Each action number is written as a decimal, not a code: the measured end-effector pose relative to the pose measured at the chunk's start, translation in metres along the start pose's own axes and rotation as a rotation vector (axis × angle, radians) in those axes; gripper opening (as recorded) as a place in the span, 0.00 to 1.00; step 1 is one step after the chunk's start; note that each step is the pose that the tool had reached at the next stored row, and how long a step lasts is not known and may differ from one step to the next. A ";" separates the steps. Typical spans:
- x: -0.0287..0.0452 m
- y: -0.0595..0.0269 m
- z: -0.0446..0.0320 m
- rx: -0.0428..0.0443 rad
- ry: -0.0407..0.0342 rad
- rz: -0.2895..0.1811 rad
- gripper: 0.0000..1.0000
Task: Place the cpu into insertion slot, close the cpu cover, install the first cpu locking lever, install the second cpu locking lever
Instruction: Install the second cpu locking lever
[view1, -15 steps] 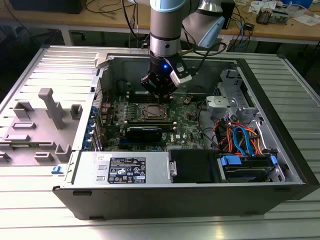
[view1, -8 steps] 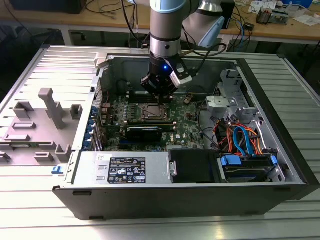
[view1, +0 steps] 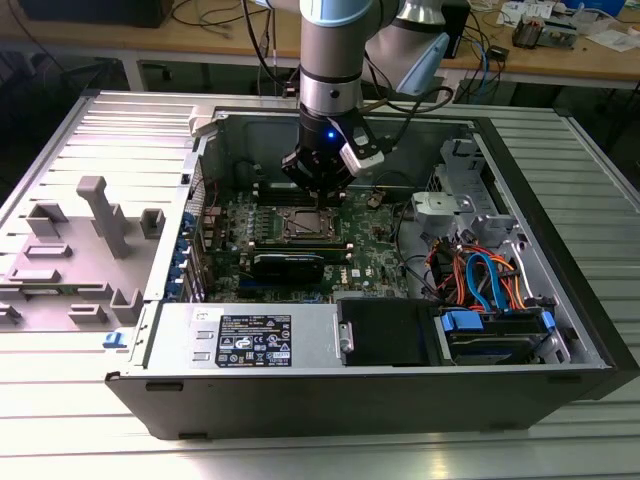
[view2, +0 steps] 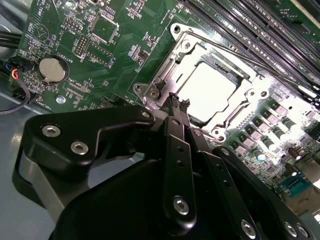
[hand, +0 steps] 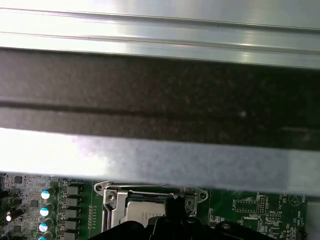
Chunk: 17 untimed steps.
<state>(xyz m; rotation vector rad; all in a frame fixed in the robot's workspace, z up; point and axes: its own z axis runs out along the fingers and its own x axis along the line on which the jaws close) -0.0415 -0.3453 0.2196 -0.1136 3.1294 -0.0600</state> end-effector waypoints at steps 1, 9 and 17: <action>0.0000 0.0000 0.0000 0.0000 0.0000 0.000 0.11; 0.0005 -0.0059 0.0002 0.0005 0.0000 0.000 0.11; 0.0005 -0.0060 -0.0002 0.0007 0.0000 0.000 0.11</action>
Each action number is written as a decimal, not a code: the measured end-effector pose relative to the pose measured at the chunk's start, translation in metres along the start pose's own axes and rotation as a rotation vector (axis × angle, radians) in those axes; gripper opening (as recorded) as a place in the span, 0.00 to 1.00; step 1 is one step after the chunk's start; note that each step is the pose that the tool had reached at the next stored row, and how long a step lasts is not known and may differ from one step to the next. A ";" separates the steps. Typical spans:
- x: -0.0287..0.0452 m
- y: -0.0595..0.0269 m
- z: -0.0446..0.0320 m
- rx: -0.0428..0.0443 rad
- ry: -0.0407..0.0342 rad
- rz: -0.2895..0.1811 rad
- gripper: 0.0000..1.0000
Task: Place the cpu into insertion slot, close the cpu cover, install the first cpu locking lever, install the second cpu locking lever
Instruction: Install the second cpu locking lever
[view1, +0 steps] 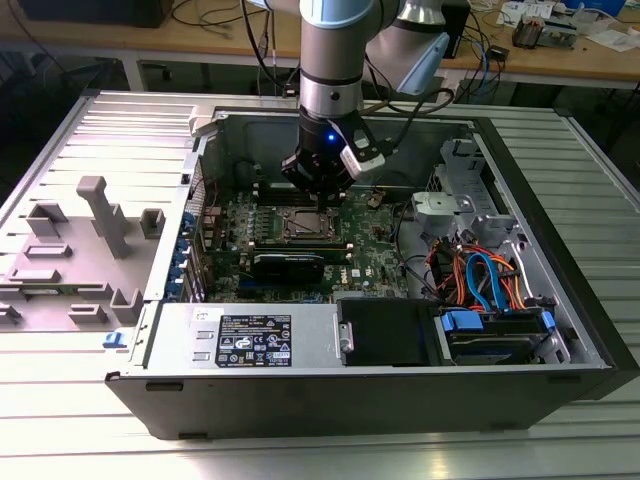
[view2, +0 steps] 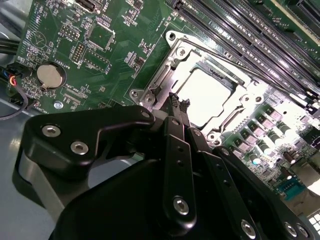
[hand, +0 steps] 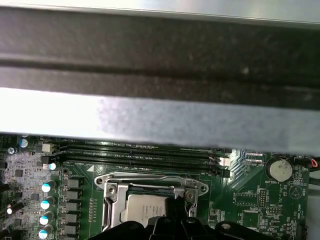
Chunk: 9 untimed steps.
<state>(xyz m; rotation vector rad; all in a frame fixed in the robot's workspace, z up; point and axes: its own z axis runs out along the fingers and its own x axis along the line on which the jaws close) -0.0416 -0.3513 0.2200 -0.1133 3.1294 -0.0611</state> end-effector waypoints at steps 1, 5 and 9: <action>0.0000 0.0000 0.0000 0.0000 0.0000 0.000 0.11; 0.0000 0.0000 -0.0001 0.0000 -0.0001 0.000 0.11; 0.0000 0.0000 -0.0006 0.0000 0.0000 0.000 0.11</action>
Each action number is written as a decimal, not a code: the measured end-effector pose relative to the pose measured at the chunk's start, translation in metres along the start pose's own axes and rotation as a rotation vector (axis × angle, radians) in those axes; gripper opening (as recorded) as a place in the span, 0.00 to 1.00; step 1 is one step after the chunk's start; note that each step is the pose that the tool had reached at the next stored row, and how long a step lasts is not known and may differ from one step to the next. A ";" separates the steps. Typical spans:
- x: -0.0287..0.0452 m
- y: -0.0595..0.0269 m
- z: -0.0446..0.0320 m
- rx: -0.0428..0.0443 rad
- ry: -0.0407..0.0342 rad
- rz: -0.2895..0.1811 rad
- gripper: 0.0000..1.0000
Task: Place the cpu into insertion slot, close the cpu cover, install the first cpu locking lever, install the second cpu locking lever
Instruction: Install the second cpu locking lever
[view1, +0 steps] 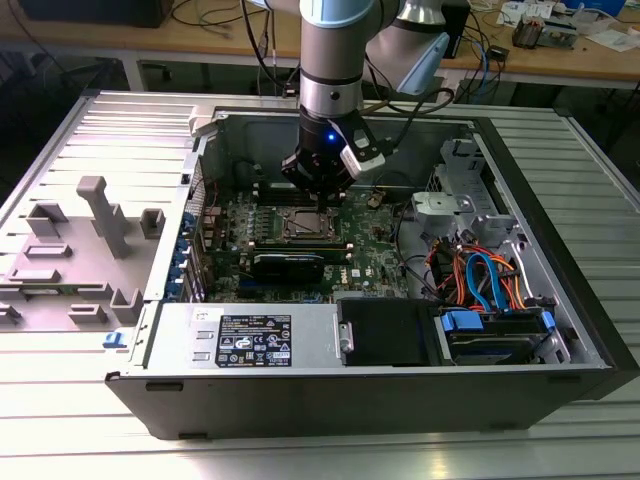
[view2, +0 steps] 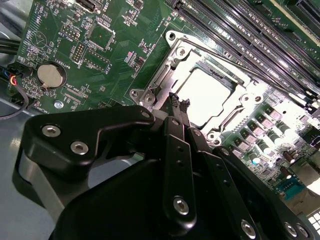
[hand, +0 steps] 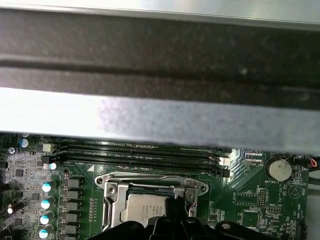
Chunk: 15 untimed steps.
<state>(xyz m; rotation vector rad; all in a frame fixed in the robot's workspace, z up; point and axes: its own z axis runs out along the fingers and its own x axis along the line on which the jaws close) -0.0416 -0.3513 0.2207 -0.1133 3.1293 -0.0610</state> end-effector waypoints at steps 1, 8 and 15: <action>0.0000 0.0000 0.0000 0.0000 -0.0001 0.000 0.11; 0.0000 0.0000 -0.0001 0.0000 0.0000 0.000 0.11; -0.0002 -0.0012 -0.0088 -0.0016 -0.0001 0.000 0.11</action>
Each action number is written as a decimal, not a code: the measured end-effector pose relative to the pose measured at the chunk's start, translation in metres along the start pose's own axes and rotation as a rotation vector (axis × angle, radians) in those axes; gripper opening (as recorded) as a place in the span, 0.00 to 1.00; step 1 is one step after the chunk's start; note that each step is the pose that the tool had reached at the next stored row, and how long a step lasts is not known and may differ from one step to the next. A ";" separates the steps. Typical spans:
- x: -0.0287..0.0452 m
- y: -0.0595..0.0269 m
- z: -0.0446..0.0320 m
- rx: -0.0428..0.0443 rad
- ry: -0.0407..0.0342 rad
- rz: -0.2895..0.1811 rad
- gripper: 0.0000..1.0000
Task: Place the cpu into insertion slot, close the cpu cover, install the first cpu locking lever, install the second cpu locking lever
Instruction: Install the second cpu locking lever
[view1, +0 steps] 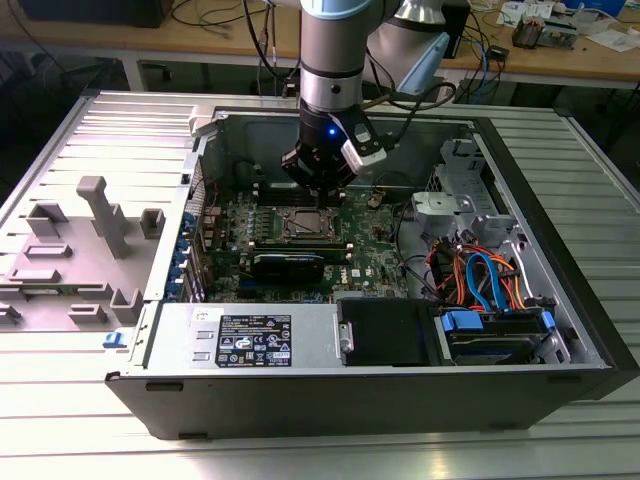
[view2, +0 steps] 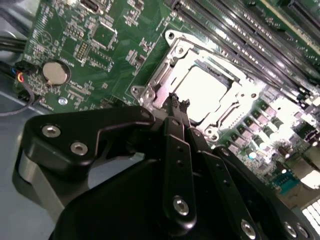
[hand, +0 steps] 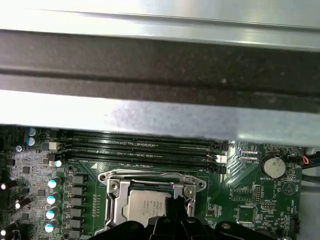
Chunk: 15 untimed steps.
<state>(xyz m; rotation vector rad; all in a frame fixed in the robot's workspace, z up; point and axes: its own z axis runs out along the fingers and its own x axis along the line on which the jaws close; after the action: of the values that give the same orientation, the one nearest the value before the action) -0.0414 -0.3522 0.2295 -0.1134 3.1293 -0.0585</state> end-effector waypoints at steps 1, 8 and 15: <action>0.0000 -0.0007 0.0000 0.0001 0.0002 0.000 0.11; 0.0006 -0.0091 0.0003 0.0001 0.0001 0.000 0.11; 0.0010 -0.0132 0.0005 0.0001 0.0001 0.000 0.11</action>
<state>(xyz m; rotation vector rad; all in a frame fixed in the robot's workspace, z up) -0.0414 -0.3655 0.2295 -0.1131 3.1295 -0.0586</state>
